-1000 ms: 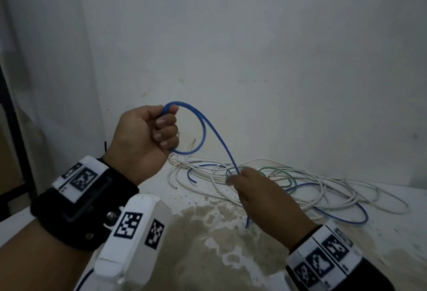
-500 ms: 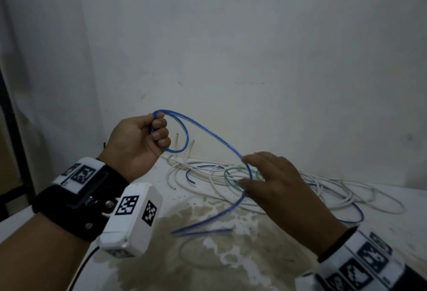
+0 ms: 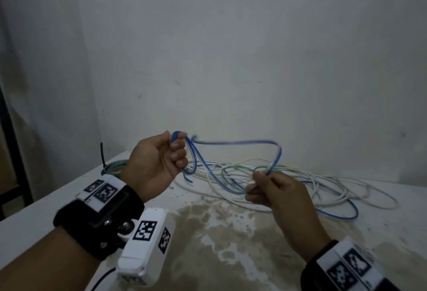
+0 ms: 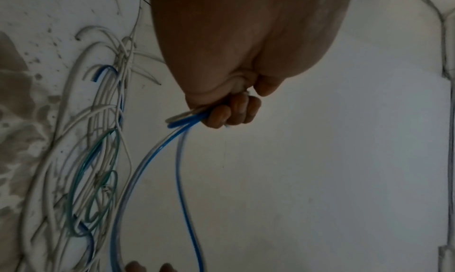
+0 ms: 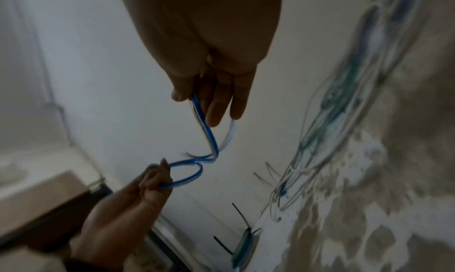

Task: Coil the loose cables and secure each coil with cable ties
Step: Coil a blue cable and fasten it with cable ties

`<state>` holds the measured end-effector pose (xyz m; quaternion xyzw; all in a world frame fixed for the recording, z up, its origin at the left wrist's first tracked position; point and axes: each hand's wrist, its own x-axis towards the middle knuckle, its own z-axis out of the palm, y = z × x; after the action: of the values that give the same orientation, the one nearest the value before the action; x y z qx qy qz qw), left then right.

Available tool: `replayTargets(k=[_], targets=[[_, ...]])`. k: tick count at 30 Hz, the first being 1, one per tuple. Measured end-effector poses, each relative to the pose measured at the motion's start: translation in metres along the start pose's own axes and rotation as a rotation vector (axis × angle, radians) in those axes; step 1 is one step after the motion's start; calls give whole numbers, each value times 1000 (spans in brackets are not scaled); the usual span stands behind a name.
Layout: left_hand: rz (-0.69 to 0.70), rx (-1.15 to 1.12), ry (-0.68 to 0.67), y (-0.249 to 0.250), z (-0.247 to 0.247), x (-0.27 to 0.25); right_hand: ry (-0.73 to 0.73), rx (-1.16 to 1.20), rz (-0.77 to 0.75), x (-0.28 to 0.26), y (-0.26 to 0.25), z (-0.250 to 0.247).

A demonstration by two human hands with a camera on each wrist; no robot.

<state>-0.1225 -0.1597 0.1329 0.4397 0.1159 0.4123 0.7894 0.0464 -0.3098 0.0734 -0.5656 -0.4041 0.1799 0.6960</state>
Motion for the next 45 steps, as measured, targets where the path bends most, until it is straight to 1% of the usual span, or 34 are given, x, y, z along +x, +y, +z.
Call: replayTargets(k=[5, 11, 16, 18, 21, 23, 25, 27, 31, 34, 40, 42, 45], targets=[[-4, 9, -51, -8, 4, 0, -104, -133, -90, -10, -12, 14], [67, 111, -80, -23, 14, -2, -218, -351, -202, -19, -25, 24], [87, 142, -54, -33, 27, -6, -307, -400, -209, -22, -29, 33], [91, 187, -41, -36, 30, -7, -318, -408, -220, -24, -30, 33], [82, 328, -45, -41, 31, -12, -303, -355, -238, -23, -36, 33], [84, 503, -67, -47, 29, -16, -287, -308, -242, -18, -43, 33], [85, 662, -126, -53, 29, -20, -280, -311, -260, -11, -50, 32], [68, 719, -198, -56, 33, -24, -283, -364, -273, -4, -55, 31], [18, 705, -275, -60, 36, -25, -220, -431, -285, 9, -58, 28], [-9, 687, -264, -64, 37, -25, -211, -471, -303, 19, -56, 26], [-29, 490, -244, -75, 42, -31, -228, -575, -301, 29, -49, 21], [-31, 481, -258, -78, 43, -31, -218, -583, -289, 31, -47, 18], [6, 525, -289, -81, 45, -31, -197, -608, -290, 31, -42, 14]])
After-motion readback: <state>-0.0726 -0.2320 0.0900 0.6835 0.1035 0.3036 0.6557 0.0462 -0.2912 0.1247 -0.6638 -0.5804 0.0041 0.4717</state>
